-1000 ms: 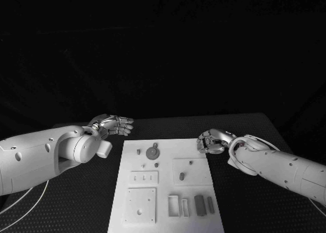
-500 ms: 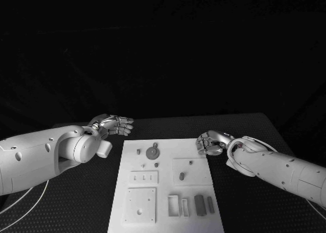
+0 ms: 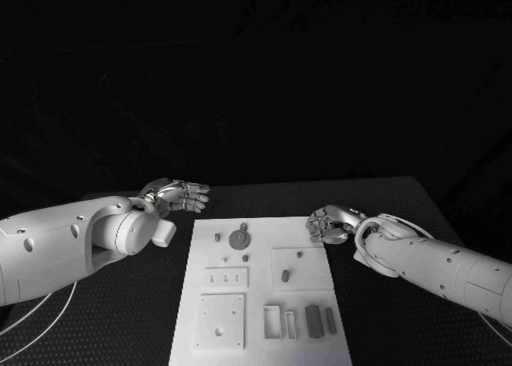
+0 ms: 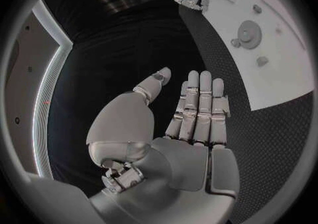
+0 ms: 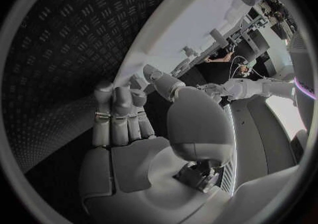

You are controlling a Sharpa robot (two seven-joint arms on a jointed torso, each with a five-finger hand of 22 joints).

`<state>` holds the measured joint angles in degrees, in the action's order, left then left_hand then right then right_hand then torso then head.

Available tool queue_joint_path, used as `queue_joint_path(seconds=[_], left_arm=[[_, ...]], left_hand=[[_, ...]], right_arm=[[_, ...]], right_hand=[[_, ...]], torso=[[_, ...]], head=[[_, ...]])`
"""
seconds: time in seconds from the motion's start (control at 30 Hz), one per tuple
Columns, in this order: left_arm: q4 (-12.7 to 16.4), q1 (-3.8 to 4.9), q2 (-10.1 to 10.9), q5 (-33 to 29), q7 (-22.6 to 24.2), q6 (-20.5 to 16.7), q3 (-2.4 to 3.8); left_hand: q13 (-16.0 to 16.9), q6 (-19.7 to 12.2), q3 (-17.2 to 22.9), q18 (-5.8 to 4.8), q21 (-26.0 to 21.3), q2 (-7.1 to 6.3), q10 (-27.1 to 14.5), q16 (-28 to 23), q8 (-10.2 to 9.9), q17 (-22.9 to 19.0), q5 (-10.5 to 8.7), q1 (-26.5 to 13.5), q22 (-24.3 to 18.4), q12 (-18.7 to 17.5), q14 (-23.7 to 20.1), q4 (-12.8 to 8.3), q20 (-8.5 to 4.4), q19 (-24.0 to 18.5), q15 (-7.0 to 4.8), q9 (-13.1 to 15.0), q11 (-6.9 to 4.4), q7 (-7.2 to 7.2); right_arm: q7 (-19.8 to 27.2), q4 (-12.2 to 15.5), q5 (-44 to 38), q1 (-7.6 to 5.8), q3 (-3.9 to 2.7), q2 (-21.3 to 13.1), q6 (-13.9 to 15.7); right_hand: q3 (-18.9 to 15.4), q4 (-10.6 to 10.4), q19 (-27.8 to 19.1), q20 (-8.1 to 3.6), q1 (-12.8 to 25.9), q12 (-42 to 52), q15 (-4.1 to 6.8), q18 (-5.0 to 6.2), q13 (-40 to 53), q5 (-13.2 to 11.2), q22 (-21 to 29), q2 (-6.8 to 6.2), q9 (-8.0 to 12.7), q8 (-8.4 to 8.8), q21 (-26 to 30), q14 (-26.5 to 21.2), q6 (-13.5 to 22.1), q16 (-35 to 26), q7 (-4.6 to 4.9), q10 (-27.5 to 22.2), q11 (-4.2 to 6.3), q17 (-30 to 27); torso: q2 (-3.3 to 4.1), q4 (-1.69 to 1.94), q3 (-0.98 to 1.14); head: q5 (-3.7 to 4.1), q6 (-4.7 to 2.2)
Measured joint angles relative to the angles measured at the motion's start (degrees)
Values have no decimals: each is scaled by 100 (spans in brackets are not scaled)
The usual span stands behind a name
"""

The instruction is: Assemble the parts on the task board

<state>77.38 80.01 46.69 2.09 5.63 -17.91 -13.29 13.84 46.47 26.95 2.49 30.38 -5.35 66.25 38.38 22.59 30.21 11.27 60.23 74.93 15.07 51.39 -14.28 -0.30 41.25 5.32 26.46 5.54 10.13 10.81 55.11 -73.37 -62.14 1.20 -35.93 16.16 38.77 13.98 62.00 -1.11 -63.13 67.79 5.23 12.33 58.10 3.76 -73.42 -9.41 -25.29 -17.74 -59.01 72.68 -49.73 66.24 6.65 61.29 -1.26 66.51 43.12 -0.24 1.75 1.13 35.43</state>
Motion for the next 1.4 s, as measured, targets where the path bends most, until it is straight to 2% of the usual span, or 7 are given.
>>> queue_joint_path(seconds=[0.33,0.93,1.17,1.4], left_arm=[[0,0,3,0,-1,0,-1],[1,0,8,0,-2,1,-1],[6,0,9,0,-3,3,-1],[8,0,12,0,-4,3,-1]], left_hand=[[-1,0,0,0,0,0,0,0,0,1,0,0,-1,0,0,0,0,0,0,5,0,0],[4,0,0,0,0,0,0,0,0,-5,0,0,-2,-22,0,0,-22,-22,0,6,0,0],[9,0,0,0,0,0,0,23,0,-4,0,0,-2,-22,0,0,-22,-22,0,9,0,0],[9,0,0,0,0,0,0,23,-3,-5,0,0,-2,-22,0,0,-22,-21,0,9,0,0]], right_arm=[[-7,-53,-2,-5,-4,14,9],[-12,-98,-2,-6,-4,42,35],[-43,-119,-2,-4,-3,65,54],[-93,-157,-2,-7,-6,60,97]], right_hand=[[373,-184,1,0,-23,27,41,11,-16,-88,1,83,-52,-38,0,-1,-20,0,-20,27,35,3],[377,-189,33,-14,23,26,41,14,-23,-88,1,36,-83,-38,-22,-1,-56,0,-56,47,56,8],[500,-217,33,-13,0,26,84,19,-37,-88,3,106,-186,-201,-39,36,-63,0,-63,57,66,15],[544,-197,64,-42,-23,49,134,57,-36,-88,3,128,-241,-266,-56,32,-93,23,-93,88,96,22]], torso=[[1,-1,3],[-1,-3,5],[-3,-2,3],[-3,-2,1]], head=[[-3,13],[9,30],[10,36],[12,38]])
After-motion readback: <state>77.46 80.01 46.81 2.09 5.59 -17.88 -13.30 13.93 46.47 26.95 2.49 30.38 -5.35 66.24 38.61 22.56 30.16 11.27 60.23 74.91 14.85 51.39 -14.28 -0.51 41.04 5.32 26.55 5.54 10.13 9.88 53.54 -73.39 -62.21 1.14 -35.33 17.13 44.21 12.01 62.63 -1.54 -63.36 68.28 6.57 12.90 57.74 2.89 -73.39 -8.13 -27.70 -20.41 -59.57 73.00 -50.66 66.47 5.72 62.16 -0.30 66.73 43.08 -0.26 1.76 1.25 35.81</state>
